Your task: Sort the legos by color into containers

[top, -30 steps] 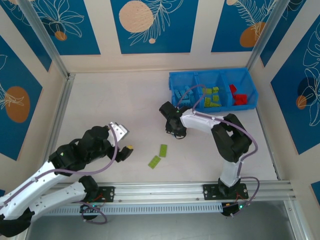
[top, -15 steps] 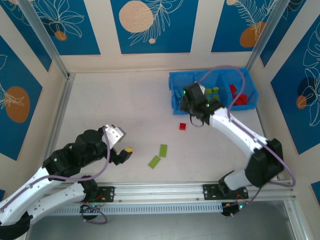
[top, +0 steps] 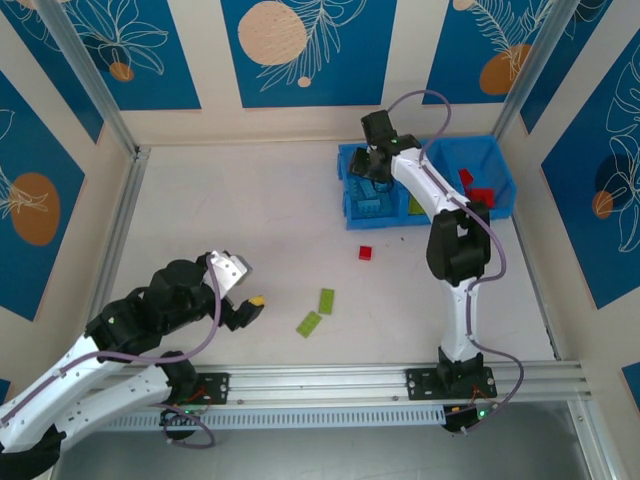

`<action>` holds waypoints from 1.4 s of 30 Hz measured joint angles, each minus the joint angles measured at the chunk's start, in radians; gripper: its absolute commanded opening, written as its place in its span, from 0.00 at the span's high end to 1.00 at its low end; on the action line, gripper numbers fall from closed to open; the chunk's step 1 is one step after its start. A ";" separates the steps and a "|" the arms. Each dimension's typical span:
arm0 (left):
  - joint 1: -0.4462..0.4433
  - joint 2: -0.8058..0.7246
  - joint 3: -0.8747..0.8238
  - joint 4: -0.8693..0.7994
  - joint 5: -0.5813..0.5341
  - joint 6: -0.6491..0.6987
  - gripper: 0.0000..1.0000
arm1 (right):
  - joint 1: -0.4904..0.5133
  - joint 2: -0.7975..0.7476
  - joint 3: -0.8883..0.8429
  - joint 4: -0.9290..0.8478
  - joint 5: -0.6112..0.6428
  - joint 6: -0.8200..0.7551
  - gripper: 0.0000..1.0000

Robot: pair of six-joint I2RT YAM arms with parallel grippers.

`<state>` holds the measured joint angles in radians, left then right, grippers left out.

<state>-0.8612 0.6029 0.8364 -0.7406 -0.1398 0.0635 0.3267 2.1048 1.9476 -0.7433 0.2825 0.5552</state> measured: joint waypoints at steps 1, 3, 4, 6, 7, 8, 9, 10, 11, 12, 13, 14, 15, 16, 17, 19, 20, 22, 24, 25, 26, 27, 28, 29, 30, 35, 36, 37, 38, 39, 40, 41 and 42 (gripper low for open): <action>0.001 0.000 -0.001 0.000 -0.001 0.000 0.00 | 0.000 -0.034 -0.035 0.005 -0.004 0.001 0.50; 0.002 0.000 -0.002 0.000 -0.003 0.001 0.00 | 0.007 -0.134 -0.154 0.025 -0.011 0.009 0.48; 0.003 0.000 -0.002 0.000 -0.003 0.004 0.00 | 0.011 -0.212 -0.245 0.036 -0.012 0.016 0.47; 0.006 0.000 -0.004 0.000 -0.002 0.008 0.00 | 0.030 -0.359 -0.406 0.064 -0.011 0.034 0.44; 0.008 0.000 -0.005 0.001 0.001 0.010 0.00 | 0.050 -0.443 -0.493 0.081 -0.007 0.045 0.43; 0.010 0.000 -0.005 0.001 0.002 0.012 0.00 | 0.072 -0.516 -0.567 0.099 -0.002 0.054 0.42; 0.011 0.001 -0.005 0.001 0.006 0.015 0.00 | 0.098 -0.581 -0.631 0.110 0.005 0.065 0.40; 0.013 0.001 -0.005 0.002 0.012 0.016 0.00 | 0.127 -0.645 -0.696 0.122 0.011 0.076 0.39; 0.014 0.002 -0.006 0.004 0.020 0.018 0.00 | 0.158 -0.696 -0.753 0.134 0.022 0.087 0.38; 0.015 0.002 -0.006 0.005 0.026 0.018 0.00 | 0.185 -0.729 -0.794 0.140 0.029 0.099 0.37; 0.015 0.002 -0.005 0.008 0.035 0.019 0.00 | 0.216 -0.758 -0.840 0.146 0.040 0.109 0.36; 0.015 0.003 -0.006 0.011 0.042 0.019 0.00 | 0.243 -0.776 -0.879 0.152 0.053 0.122 0.34; 0.016 0.004 -0.006 0.014 0.049 0.019 0.00 | 0.265 -0.780 -0.909 0.153 0.067 0.133 0.33; 0.018 0.006 -0.005 0.018 0.056 0.019 0.00 | 0.283 -0.777 -0.935 0.153 0.083 0.144 0.32; 0.021 0.010 -0.006 0.021 0.062 0.019 0.00 | 0.300 -0.767 -0.959 0.152 0.100 0.155 0.31; 0.024 0.016 -0.006 0.023 0.070 0.019 0.00 | 0.314 -0.732 -0.982 0.151 0.123 0.173 0.29; 0.026 0.019 -0.006 0.023 0.076 0.020 0.00 | 0.312 -0.702 -0.983 0.152 0.134 0.178 0.29; 0.026 0.022 -0.006 0.023 0.089 0.026 0.00 | 0.300 -0.635 -0.980 0.161 0.150 0.186 0.29; 0.026 0.022 -0.006 0.023 0.107 0.028 0.00 | 0.282 -0.561 -0.973 0.168 0.157 0.189 0.30; 0.027 0.022 -0.006 0.023 0.117 0.032 0.00 | 0.271 -0.526 -0.968 0.175 0.159 0.189 0.31; 0.027 0.022 -0.006 0.023 0.126 0.036 0.00 | 0.261 -0.492 -0.963 0.183 0.159 0.189 0.32; 0.027 0.022 -0.006 0.023 0.135 0.042 0.00 | 0.251 -0.463 -0.957 0.191 0.159 0.188 0.33; 0.027 0.022 -0.006 0.023 0.142 0.045 0.00 | 0.242 -0.438 -0.950 0.201 0.156 0.188 0.35; 0.027 0.022 -0.007 0.023 0.149 0.048 0.00 | 0.234 -0.415 -0.941 0.209 0.153 0.186 0.36; 0.028 0.022 -0.008 0.022 0.153 0.050 0.00 | 0.228 -0.396 -0.932 0.216 0.150 0.184 0.37; 0.028 0.022 -0.011 0.022 0.170 0.052 0.00 | 0.208 -0.316 -0.874 0.257 0.126 0.177 0.37; 0.028 0.023 -0.011 0.023 0.171 0.052 0.00 | 0.208 -0.307 -0.866 0.262 0.121 0.177 0.37; 0.028 0.023 -0.011 0.023 0.173 0.052 0.00 | 0.208 -0.299 -0.857 0.264 0.117 0.177 0.37; 0.028 0.024 -0.011 0.023 0.174 0.052 0.00 | 0.208 -0.291 -0.848 0.266 0.114 0.177 0.37; 0.028 0.026 -0.011 0.023 0.174 0.053 0.00 | 0.208 -0.285 -0.841 0.267 0.111 0.177 0.38; 0.028 0.028 -0.011 0.023 0.174 0.053 0.00 | 0.208 -0.278 -0.833 0.267 0.110 0.176 0.38; 0.028 0.030 -0.011 0.023 0.174 0.053 0.00 | 0.208 -0.272 -0.825 0.265 0.109 0.176 0.38; 0.028 0.030 -0.011 0.023 0.174 0.053 0.00 | 0.208 -0.266 -0.817 0.263 0.110 0.175 0.38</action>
<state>-0.8333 0.6327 0.8253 -0.7181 0.0345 0.1162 0.5350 1.8385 1.1305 -0.4801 0.3923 0.7307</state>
